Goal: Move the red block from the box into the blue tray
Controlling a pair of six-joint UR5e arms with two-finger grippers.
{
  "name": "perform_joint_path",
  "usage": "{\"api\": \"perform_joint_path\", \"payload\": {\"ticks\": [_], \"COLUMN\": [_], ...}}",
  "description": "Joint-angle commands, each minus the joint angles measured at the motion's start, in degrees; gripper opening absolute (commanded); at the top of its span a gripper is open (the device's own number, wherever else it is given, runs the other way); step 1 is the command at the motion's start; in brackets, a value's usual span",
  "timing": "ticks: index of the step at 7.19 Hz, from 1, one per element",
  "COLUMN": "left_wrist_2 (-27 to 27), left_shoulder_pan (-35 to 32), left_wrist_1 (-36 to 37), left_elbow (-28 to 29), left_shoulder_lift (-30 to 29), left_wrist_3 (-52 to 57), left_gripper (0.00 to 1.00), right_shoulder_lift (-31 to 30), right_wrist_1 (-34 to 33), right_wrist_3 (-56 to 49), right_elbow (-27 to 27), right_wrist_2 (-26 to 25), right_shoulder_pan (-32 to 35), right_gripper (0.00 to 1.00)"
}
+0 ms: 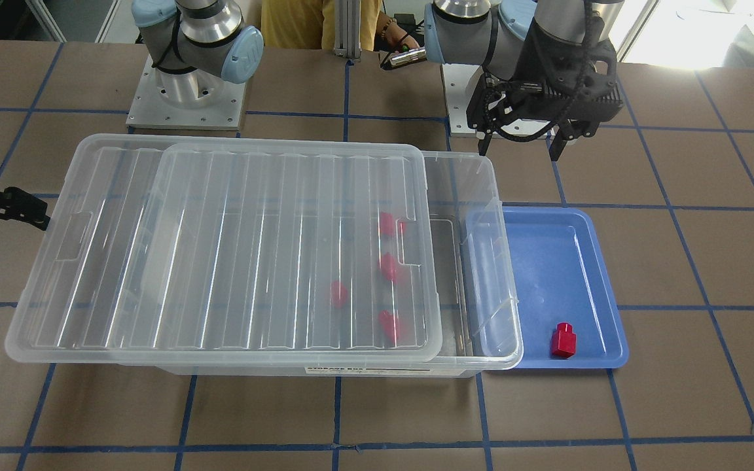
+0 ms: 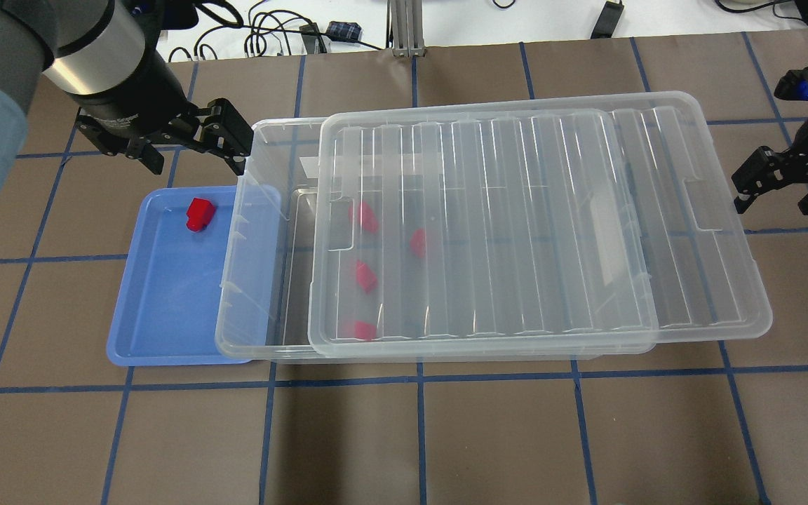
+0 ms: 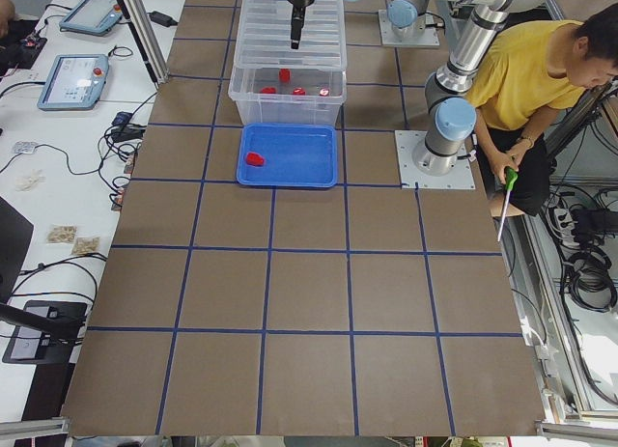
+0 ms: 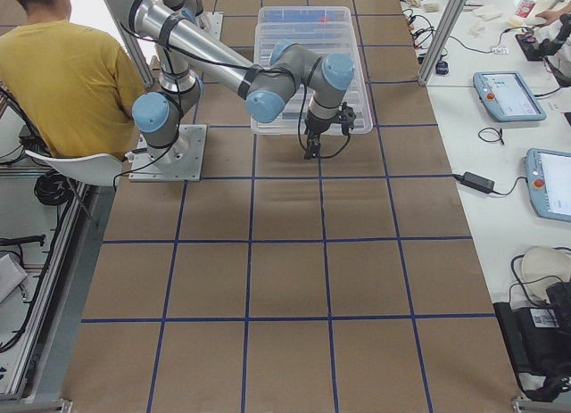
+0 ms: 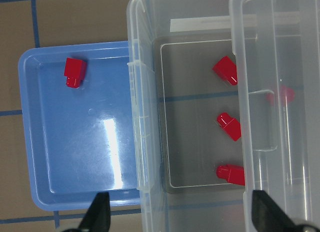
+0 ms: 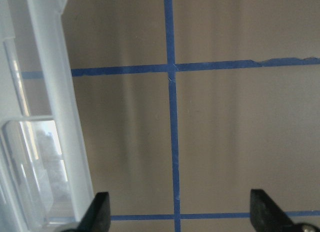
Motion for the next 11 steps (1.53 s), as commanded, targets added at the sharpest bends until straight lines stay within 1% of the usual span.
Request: {"api": "perform_joint_path", "payload": {"ticks": [1, 2, 3, 4, 5, 8, 9, 11], "left_wrist_2": [0.04, -0.22, 0.30, 0.39, 0.48, 0.39, 0.39, 0.05], "left_shoulder_pan": [1.04, 1.21, 1.21, 1.30, 1.39, 1.48, 1.48, 1.48], "left_wrist_1": [-0.25, 0.01, -0.42, -0.60, -1.21, -0.69, -0.60, -0.60], "left_elbow": [-0.24, -0.15, -0.15, -0.24, -0.24, -0.24, -0.24, 0.19], "left_shoulder_lift": [-0.03, -0.38, -0.47, -0.47, -0.30, -0.47, -0.47, -0.65], "left_wrist_3": [-0.10, -0.10, -0.19, -0.19, -0.10, -0.10, -0.10, -0.10], "left_gripper": [1.00, 1.00, 1.00, 1.00, 1.00, 1.00, 1.00, 1.00], "right_shoulder_lift": [0.08, -0.18, -1.05, -1.67, -2.46, -2.64, -2.56, -3.08], "right_wrist_1": [0.00, 0.00, -0.09, -0.26, -0.35, -0.44, -0.44, -1.49], "right_wrist_3": [2.60, 2.68, 2.68, 2.68, 2.68, 2.95, 3.56, 7.15], "right_elbow": [0.09, 0.79, 1.84, 3.59, 4.04, 4.05, 4.05, 4.13], "right_wrist_2": [0.04, 0.56, 2.48, 2.50, 3.11, 3.81, 3.99, 3.73], "right_shoulder_pan": [1.72, 1.80, 1.89, 1.89, 1.89, 2.33, 3.72, 5.32], "right_gripper": [1.00, 1.00, 1.00, 1.00, 1.00, 1.00, 1.00, 1.00]}}
